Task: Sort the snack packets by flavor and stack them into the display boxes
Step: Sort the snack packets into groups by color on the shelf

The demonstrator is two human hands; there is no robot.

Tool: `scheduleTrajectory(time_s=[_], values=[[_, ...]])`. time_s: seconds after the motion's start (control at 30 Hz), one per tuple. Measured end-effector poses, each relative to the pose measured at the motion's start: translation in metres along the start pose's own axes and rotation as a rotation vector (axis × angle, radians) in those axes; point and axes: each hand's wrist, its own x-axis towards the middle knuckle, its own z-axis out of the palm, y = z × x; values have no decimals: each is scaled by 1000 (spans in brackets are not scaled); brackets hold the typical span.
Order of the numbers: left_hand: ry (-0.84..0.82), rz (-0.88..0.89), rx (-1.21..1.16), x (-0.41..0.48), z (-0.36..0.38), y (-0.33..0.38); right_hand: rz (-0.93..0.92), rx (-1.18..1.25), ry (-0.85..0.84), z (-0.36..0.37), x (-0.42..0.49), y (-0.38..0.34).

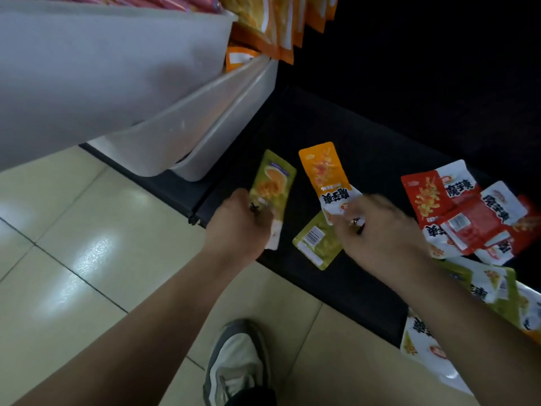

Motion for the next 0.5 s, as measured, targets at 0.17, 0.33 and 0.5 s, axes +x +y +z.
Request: scheduleTrajectory(time_s=[0.17,0.33,0.5], values=[[-38,-27,-384,-15,7,12,135,-189,-47,-4,36,-12],[-120,151,72,-28,47,21,249,188,-66,-5,41,7],[-66,222,160,-42,59,46,268,318,61,-20,28,25]])
